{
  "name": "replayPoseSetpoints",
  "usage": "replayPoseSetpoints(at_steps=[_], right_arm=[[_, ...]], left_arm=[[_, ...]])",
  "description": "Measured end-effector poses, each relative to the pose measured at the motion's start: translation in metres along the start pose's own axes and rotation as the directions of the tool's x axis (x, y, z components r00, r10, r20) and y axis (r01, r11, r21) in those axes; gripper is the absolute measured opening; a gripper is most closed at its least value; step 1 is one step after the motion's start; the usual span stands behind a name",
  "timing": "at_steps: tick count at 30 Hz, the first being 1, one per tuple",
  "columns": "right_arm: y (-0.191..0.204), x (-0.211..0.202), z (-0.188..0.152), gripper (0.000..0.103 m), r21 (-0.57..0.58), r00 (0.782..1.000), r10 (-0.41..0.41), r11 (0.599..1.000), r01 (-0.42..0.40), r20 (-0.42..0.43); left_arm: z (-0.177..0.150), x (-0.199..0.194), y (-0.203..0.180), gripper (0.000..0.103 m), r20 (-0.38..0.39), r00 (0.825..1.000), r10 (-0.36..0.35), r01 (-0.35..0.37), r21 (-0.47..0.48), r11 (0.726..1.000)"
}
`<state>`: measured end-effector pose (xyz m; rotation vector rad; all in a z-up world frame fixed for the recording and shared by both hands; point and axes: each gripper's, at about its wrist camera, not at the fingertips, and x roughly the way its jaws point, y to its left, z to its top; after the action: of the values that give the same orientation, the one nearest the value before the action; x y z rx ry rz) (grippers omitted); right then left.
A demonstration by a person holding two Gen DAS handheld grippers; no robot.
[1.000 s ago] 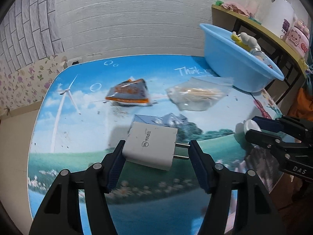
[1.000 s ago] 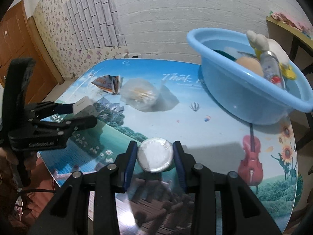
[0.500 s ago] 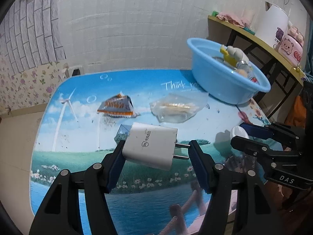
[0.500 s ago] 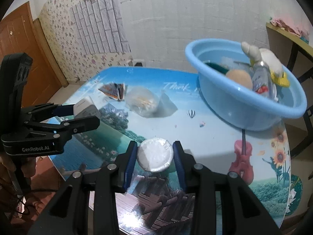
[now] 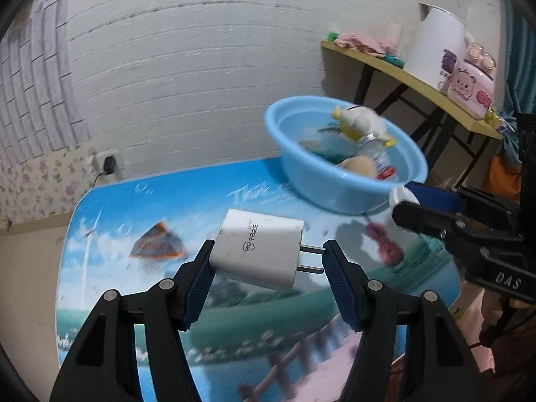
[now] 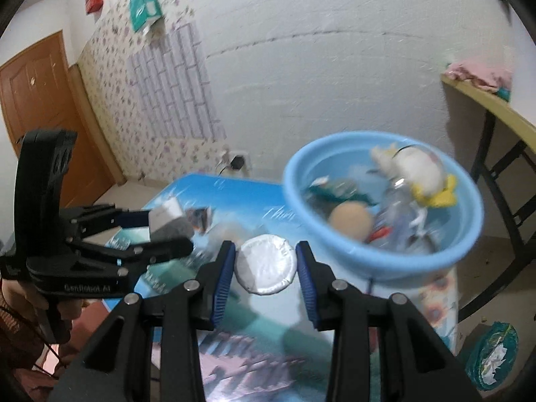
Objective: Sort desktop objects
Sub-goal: 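Carry the charger and round lid into the blue basin and open both grippers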
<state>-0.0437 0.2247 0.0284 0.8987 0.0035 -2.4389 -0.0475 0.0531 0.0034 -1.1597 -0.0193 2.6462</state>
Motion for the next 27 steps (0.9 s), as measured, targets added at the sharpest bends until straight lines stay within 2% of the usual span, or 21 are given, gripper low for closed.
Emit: replayPoseSetpoints(at_steps=[6,12,21,27], right_arm=[[-0.042,-0.007,0.015,0.036,0.064,0.997,-0.057,0.996,0.054,0.043],[-0.082,0.001,0.018,0.036,0.103,0.995,-0.093,0.991,0.089,0.028],[-0.127,0.02,0.024,0.036,0.152,0.994,-0.112,0.982,0.111,-0.002],[-0.143,0.029,0.025,0.036,0.169,0.994,-0.113,0.979,0.113,-0.01]], left_arm=[[0.03,0.012,-0.031,0.064,0.013,0.999,-0.036,0.035,0.043,0.998],[0.058,0.036,-0.057,0.064,0.004,0.998,-0.06,0.059,0.055,0.997],[0.079,0.072,-0.079,0.064,-0.04,0.997,-0.064,0.067,0.088,0.994],[0.087,0.089,-0.087,0.064,-0.057,0.996,-0.067,0.073,0.106,0.992]])
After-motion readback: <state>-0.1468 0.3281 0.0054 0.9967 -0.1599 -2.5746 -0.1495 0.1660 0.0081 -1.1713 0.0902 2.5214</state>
